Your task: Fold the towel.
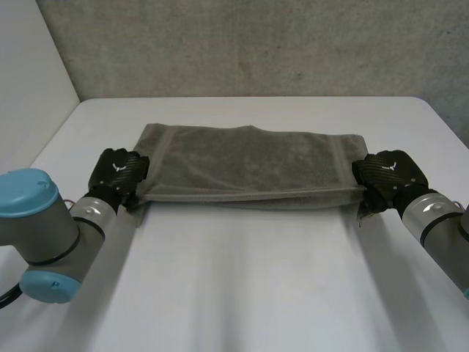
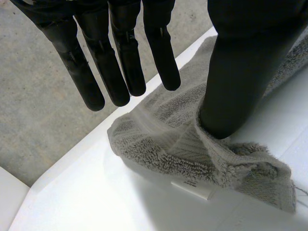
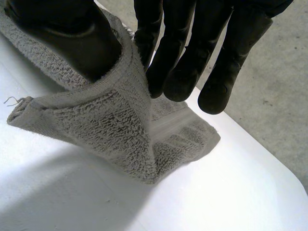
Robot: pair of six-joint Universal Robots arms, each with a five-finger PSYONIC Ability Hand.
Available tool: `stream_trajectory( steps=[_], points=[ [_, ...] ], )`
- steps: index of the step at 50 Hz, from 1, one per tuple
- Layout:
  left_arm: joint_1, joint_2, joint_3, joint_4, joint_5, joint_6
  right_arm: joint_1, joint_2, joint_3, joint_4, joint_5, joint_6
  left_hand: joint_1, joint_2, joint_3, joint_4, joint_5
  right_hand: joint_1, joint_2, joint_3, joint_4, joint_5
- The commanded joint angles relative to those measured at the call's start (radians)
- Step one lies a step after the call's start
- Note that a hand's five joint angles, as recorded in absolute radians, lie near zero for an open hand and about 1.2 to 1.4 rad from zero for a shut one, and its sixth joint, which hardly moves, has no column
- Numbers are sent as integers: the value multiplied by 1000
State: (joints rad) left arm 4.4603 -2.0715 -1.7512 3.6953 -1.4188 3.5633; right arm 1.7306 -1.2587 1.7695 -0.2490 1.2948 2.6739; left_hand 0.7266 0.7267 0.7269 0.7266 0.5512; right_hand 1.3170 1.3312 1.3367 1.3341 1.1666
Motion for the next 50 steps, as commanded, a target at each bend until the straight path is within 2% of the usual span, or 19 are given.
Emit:
stream_trajectory(
  steps=[1, 6, 11, 13, 16, 18, 19, 21, 22, 24, 26, 30, 32, 35, 37, 41, 43, 46, 50],
  points=[
    [13, -21, 10, -5, 1, 2, -3, 1, 1, -1, -2, 0, 217, 217, 217, 217, 218, 79, 65, 60, 62, 55],
    [13, -22, 18, -24, 1, -3, -3, 1, -4, 1, 0, 1, 668, 668, 668, 668, 669, 79, 65, 60, 62, 55],
    [11, 39, 25, -64, 0, -1, -6, -22, -21, 5, 3, 4, 670, 670, 669, 670, 671, 79, 65, 60, 62, 55],
    [11, 176, 18, -96, -2, -14, -6, -106, -57, 58, 3, 3, 670, 670, 669, 670, 671, 79, 65, 60, 62, 55],
    [10, 249, 15, -110, -3, -15, -9, -168, -88, 114, 0, 1, 670, 670, 669, 670, 671, 79, 65, 60, 62, 55],
    [7, 408, 15, -129, -3, -17, -14, -260, -186, 254, -21, 3, 670, 670, 669, 670, 671, 79, 65, 60, 62, 55],
    [7, 409, 15, -129, -3, -17, -14, -260, -186, 255, -22, 3, 670, 670, 669, 670, 671, 79, 65, 60, 62, 55],
    [11, 548, 28, -143, 1, -26, -16, -312, -327, 423, -81, -2, 670, 670, 669, 670, 671, 79, 65, 60, 62, 55],
    [11, 548, 29, -143, 1, -26, -16, -312, -328, 424, -81, -2, 670, 670, 669, 670, 671, 79, 65, 60, 62, 55],
    [13, 632, 64, -176, 4, -43, -29, -330, -482, 604, -162, -22, 670, 670, 669, 670, 671, 79, 65, 60, 62, 55],
    [13, 648, 81, -216, 8, -44, -46, -317, -554, 690, -196, -48, 670, 670, 669, 670, 671, 79, 65, 60, 62, 55],
    [13, 616, 108, -301, 12, -43, -131, -286, -642, 821, -235, -138, 670, 670, 669, 670, 671, 79, 65, 60, 62, 55],
    [13, 530, 128, -362, 12, -38, -163, -213, -677, 898, -236, -253, 670, 670, 669, 670, 671, 79, 65, 60, 62, 55],
    [13, 481, 137, -383, 12, -35, -155, -183, -682, 913, -226, -315, 670, 670, 669, 670, 671, 79, 65, 60, 62, 55],
    [11, 372, 160, -422, 11, -27, -141, -133, -665, 924, -195, -415, 670, 670, 669, 670, 671, 79, 65, 60, 62, 55],
    [11, 261, 199, -452, 9, -11, -115, -67, -642, 918, -167, -479, 670, 670, 669, 670, 671, 79, 65, 60, 62, 55],
    [11, 158, 263, -469, 4, 15, -76, -9, -640, 886, -144, -502, 670, 670, 669, 670, 671, 79, 65, 60, 62, 55],
    [10, 113, 305, -472, 0, 31, -54, 22, -644, 846, -140, -502, 670, 670, 669, 670, 671, 79, 65, 60, 62, 55],
    [-1, 25, 465, -466, -6, 65, 4, 111, -674, 615, -120, -500, 670, 670, 669, 670, 671, 79, 65, 60, 62, 55]
  ],
)
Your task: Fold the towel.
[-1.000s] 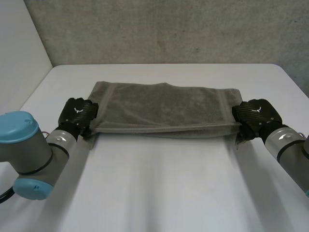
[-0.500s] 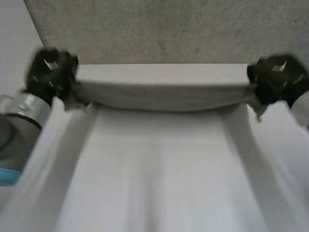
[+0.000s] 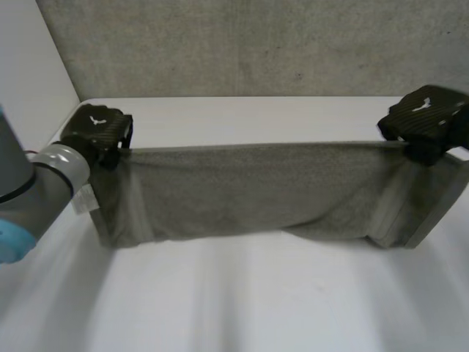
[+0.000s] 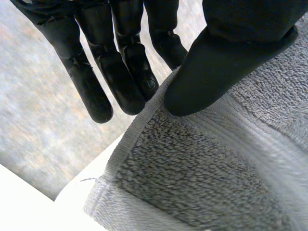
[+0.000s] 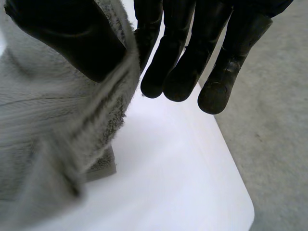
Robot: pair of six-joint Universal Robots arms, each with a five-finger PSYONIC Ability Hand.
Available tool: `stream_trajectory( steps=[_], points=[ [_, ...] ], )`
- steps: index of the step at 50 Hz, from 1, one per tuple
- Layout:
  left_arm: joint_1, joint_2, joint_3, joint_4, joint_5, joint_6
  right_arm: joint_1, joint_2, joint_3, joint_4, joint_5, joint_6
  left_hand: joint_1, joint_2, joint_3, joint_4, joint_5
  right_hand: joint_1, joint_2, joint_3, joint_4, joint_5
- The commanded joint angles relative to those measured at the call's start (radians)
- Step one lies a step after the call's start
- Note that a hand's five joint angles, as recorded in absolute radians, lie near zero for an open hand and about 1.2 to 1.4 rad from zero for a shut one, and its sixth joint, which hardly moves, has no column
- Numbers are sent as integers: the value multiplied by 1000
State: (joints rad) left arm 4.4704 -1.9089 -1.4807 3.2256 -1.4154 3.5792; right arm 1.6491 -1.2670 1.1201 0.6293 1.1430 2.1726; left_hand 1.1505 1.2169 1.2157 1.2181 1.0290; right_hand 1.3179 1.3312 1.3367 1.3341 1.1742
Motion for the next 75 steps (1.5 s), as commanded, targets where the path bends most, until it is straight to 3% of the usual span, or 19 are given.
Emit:
stream_trajectory(
  steps=[1, 4, 6, 7, 9, 10, 12, 18, 20, 26, 30, 36, 44, 53, 60, 62, 69, 71, 75],
  points=[
    [-14, -150, 253, 8, -7, 46, 103, 138, -46, -366, 50, 1, 246, 179, 181, 178, 193, 78, 65, 60, 62, 48],
    [-17, -157, 316, 23, -11, 36, 120, 146, -69, -484, 73, 3, 246, 179, 181, 178, 193, 78, 65, 60, 62, 48],
    [-51, -153, 420, 110, -43, 1, 152, 141, -86, -770, 95, 18, 246, 179, 181, 178, 193, 78, 65, 60, 62, 48],
    [-51, -153, 421, 111, -43, 1, 152, 141, -86, -772, 95, 18, 246, 179, 181, 178, 193, 78, 65, 60, 62, 48],
    [-72, -139, 456, 282, -103, -58, 159, 120, -59, -1054, 106, 59, 246, 179, 181, 178, 193, 78, 65, 60, 62, 48],
    [-72, -139, 456, 283, -103, -59, 160, 120, -59, -1056, 106, 59, 246, 179, 181, 178, 193, 78, 65, 60, 62, 48],
    [-79, -66, 441, 452, -166, -111, 172, 34, -24, -1209, 112, 155, 246, 179, 181, 178, 193, 78, 65, 60, 62, 48],
    [-60, 27, 362, 536, -191, -145, 164, -40, -11, -1114, 112, 331, 246, 179, 181, 178, 193, 78, 65, 60, 62, 48],
    [-40, 25, 314, 531, -191, -146, 143, -25, -19, -949, 95, 397, 246, 179, 181, 178, 193, 78, 65, 60, 62, 48],
    [-19, 19, 180, 502, -181, -146, 126, 12, -5, -704, 84, 395, 246, 179, 181, 178, 193, 78, 65, 60, 62, 48],
    [-13, 11, -1, 490, -100, -142, 127, 43, 65, -545, 78, 342, 246, 179, 181, 178, 193, 78, 65, 60, 62, 48],
    [9, -70, -185, 499, 6, -132, 135, 101, 223, -542, 75, 267, 246, 179, 181, 178, 193, 78, 65, 60, 62, 48],
    [15, -182, -220, 484, 12, -51, 127, 231, 354, -605, 84, 268, 246, 179, 181, 178, 193, 78, 65, 60, 62, 48],
    [33, -187, -224, 482, 7, 24, 121, 224, 425, -668, 112, 274, 246, 179, 181, 178, 193, 78, 65, 60, 62, 48],
    [44, -177, -227, 484, 4, 21, 115, 196, 466, -669, 222, 271, 246, 179, 181, 178, 193, -360, -374, -379, -376, -391],
    [44, -177, -230, 482, 4, 21, 104, 198, 474, -671, 242, 271, 246, 179, 181, 178, 193, -378, -392, -397, -395, -409],
    [43, -177, -242, 482, 6, 19, 63, 193, 512, -672, 245, 260, 246, 179, 181, 178, 193, -249, -263, -268, -266, -280],
    [35, -179, -243, 482, 6, 19, 61, 178, 521, -674, 236, 260, 246, 179, 181, 178, 193, 77, 64, 58, 61, 46],
    [29, -188, -244, 482, 9, 23, 61, 155, 533, -678, 189, 266, 246, 179, 181, 178, 193, 78, 65, 60, 62, 48]
  ],
)
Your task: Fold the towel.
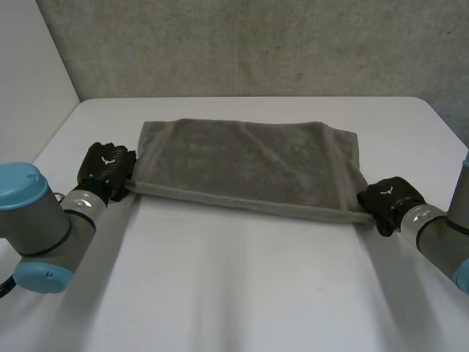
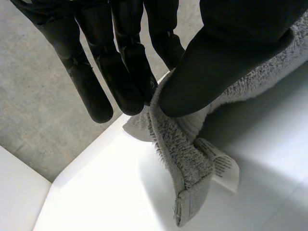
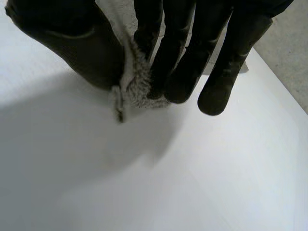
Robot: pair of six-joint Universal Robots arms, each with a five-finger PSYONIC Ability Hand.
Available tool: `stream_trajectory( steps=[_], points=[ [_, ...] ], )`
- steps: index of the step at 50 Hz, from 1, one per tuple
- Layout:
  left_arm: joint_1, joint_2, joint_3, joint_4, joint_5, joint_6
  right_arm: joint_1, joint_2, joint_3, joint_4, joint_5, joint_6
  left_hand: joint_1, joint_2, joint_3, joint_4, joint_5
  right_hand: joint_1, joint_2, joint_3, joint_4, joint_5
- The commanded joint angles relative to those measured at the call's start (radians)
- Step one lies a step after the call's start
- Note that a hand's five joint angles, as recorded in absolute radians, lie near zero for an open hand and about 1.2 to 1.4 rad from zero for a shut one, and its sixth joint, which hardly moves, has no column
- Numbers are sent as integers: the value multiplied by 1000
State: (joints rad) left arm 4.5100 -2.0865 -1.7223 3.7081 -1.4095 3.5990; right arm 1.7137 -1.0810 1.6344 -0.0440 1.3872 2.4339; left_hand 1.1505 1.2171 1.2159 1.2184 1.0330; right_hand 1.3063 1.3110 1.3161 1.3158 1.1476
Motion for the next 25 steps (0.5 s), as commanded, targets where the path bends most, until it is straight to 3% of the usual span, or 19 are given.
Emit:
stream_trajectory(
  steps=[1, 8, 16, 21, 25],
  points=[
    [-11, -10, -2, 0, 3, 3, -3, -31, 19, -5, -56, 5, 246, 179, 180, 178, 189, 90, 85, 80, 80, 74],
    [-6, -32, 4, -8, 7, 23, -8, -30, 27, -5, -73, 10, -67, -134, -133, -135, -124, 90, 85, 80, 80, 74],
    [12, -75, 24, -66, 4, 104, -34, -31, 24, -7, -73, 10, -182, -249, -248, -250, -239, 90, 85, 80, 80, 74],
    [21, -83, 30, -79, 4, 129, -37, -31, 22, -7, -74, 10, -159, -226, -225, -227, -216, 90, 85, 80, 80, 74],
    [23, -83, 29, -80, 4, 126, -37, -33, 24, -11, -74, 11, 64, -2, -1, -4, 7, 90, 85, 80, 80, 74]
  ],
)
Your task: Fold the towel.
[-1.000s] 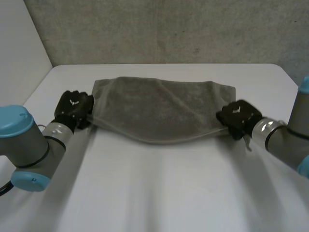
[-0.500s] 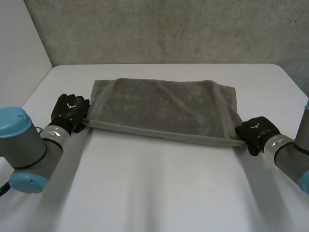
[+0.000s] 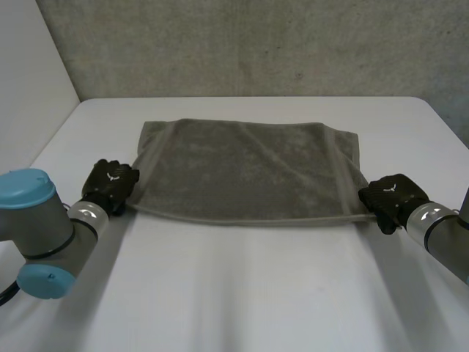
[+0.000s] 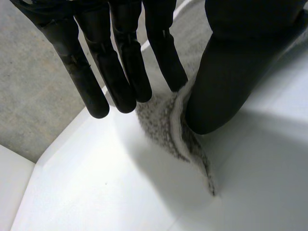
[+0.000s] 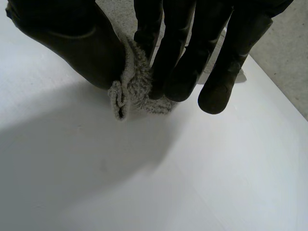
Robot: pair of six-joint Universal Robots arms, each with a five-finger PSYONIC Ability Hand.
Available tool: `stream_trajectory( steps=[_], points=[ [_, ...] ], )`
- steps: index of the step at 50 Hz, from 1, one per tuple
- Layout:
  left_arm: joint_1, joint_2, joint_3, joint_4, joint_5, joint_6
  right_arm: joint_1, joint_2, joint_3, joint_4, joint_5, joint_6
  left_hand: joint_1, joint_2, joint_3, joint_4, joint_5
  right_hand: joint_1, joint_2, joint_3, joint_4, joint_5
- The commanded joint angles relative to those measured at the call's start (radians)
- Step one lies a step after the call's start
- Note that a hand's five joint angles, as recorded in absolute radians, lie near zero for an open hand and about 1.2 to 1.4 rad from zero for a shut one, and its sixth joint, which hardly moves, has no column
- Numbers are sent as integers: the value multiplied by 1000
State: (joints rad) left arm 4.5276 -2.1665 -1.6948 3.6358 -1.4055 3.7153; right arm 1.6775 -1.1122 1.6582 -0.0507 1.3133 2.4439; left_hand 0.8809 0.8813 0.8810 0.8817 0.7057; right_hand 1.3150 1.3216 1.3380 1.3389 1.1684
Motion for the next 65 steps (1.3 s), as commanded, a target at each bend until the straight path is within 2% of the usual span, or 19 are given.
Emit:
stream_trajectory(
  steps=[1, 6, 14, 17, 19, 20, 25, 30, 34, 37, 39, 42, 48, 51, 53, 54, 56, 61, 65],
  points=[
    [2, -3, 1, -8, 0, 8, -1, -2, 0, -5, 0, 1, 514, 513, 513, 513, 514, 81, 75, 58, 57, 53],
    [7, 28, -14, -11, 0, 8, -1, -23, 0, -3, -2, 1, 515, 515, 515, 515, 516, 81, 75, 58, 57, 53],
    [8, 229, -115, -36, 11, 2, -22, -198, 5, 28, -19, 7, 515, 515, 515, 515, 516, 81, 75, 58, 57, 53],
    [10, 332, -169, -59, 16, 3, -32, -258, -8, 129, -52, 0, 515, 515, 515, 515, 516, 81, 75, 58, 57, 53],
    [16, 423, -212, -113, 32, 3, -73, -297, -32, 295, -97, -29, 515, 515, 515, 515, 516, 81, 75, 58, 57, 53],
    [16, 424, -212, -114, 33, 3, -73, -298, -32, 296, -97, -29, 515, 515, 515, 515, 516, 81, 75, 58, 57, 53],
    [74, 615, -278, -320, 117, 5, -220, -399, -69, 645, -221, -262, 515, 515, 515, 515, 516, 81, 75, 58, 57, 53],
    [94, 671, -281, -433, 189, 0, -257, -431, -97, 750, -292, -338, 515, 515, 515, 515, 516, 81, 75, 58, 57, 53],
    [107, 666, -263, -422, 198, 3, -265, -426, -120, 733, -313, -335, 515, 515, 515, 515, 516, 81, 75, 58, 57, 53],
    [108, 602, -223, -362, 197, 0, -260, -370, -138, 675, -310, -319, 515, 515, 515, 515, 516, 81, 75, 58, 57, 53],
    [99, 458, -156, -295, 177, 5, -240, -248, -199, 587, -286, -278, 515, 515, 515, 515, 516, 81, 75, 58, 57, 53],
    [85, 393, -109, -281, 161, 5, -223, -183, -241, 548, -261, -252, 515, 515, 515, 515, 516, 81, 75, 58, 57, 53],
    [-14, 59, 189, -261, 64, 0, -67, 116, -474, 439, -102, -139, 515, 515, 515, 515, 516, 81, 75, 58, 57, 53],
    [-35, 1, 259, -261, 26, 0, -39, 160, -503, 391, -82, -105, 515, 515, 515, 515, 516, 81, 75, 58, 57, 53],
    [-54, -96, 384, -261, -47, -1, -18, 195, -521, 255, -49, -44, 515, 515, 515, 515, 516, 81, 75, 58, 57, 53],
    [-55, -96, 385, -261, -47, -1, -18, 195, -522, 255, -49, -43, 515, 515, 515, 515, 516, 81, 75, 58, 57, 53],
    [-62, -174, 487, -260, -93, 0, -15, 209, -522, 117, -26, 10, 515, 515, 515, 515, 516, 81, 75, 58, 57, 53],
    [-65, -233, 585, -258, -101, 0, -1, 245, -535, -3, 15, 46, 515, 515, 515, 515, 516, 81, 75, 58, 57, 53],
    [-67, -254, 616, -244, -99, 0, 8, 256, -554, -17, 35, 44, 515, 515, 515, 515, 516, 81, 75, 58, 57, 53]
  ],
)
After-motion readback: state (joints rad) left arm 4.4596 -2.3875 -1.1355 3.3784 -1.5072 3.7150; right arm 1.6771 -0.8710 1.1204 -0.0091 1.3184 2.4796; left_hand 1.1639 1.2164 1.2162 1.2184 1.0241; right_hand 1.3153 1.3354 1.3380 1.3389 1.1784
